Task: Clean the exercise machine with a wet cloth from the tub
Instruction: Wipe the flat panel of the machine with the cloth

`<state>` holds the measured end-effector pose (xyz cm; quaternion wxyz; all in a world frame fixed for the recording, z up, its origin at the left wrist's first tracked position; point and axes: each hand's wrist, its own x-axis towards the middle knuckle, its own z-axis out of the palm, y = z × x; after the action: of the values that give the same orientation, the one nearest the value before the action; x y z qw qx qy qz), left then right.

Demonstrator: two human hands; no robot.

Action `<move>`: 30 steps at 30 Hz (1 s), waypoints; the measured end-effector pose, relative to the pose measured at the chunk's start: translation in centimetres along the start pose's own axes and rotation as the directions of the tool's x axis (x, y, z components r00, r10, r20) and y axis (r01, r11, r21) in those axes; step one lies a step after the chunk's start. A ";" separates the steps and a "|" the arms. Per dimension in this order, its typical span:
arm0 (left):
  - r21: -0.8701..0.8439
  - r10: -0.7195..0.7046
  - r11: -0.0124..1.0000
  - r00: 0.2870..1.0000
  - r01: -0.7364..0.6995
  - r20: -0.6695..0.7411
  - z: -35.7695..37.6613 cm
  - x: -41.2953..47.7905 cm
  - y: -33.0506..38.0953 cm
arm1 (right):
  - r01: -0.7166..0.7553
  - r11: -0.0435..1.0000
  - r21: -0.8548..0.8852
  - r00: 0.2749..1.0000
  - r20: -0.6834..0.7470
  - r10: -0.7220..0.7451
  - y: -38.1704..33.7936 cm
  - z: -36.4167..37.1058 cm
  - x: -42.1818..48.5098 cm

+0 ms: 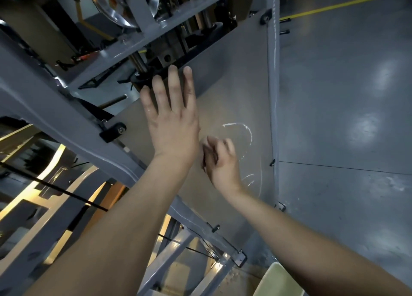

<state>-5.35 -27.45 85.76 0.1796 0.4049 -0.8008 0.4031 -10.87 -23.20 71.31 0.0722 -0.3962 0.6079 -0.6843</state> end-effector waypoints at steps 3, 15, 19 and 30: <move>0.021 -0.014 1.000 1.000 0.014 0.001 0.2 0.2 0.2 | 0.058 0.998 -0.007 0.998 0.031 -0.058 0.1 -1.0 1.1; 0.032 -0.010 0.999 1.000 0.009 0.015 0.1 0.3 0.4 | 0.007 0.999 -0.040 1.000 -0.030 -0.009 0.9 -1.4 2.1; 0.022 -0.007 1.000 1.000 0.007 0.010 0.2 0.4 0.4 | -0.082 0.994 -0.076 0.958 -0.279 0.058 1.0 -1.7 6.1; 0.024 -0.006 1.000 1.000 0.005 0.023 0.0 0.3 0.5 | -0.135 0.985 -0.106 0.981 -0.157 0.118 2.6 -1.2 2.7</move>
<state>-5.89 -27.46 85.67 0.1669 0.4138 -0.7968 0.4075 -14.44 -24.45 70.30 0.0466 -0.3075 0.6744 -0.6696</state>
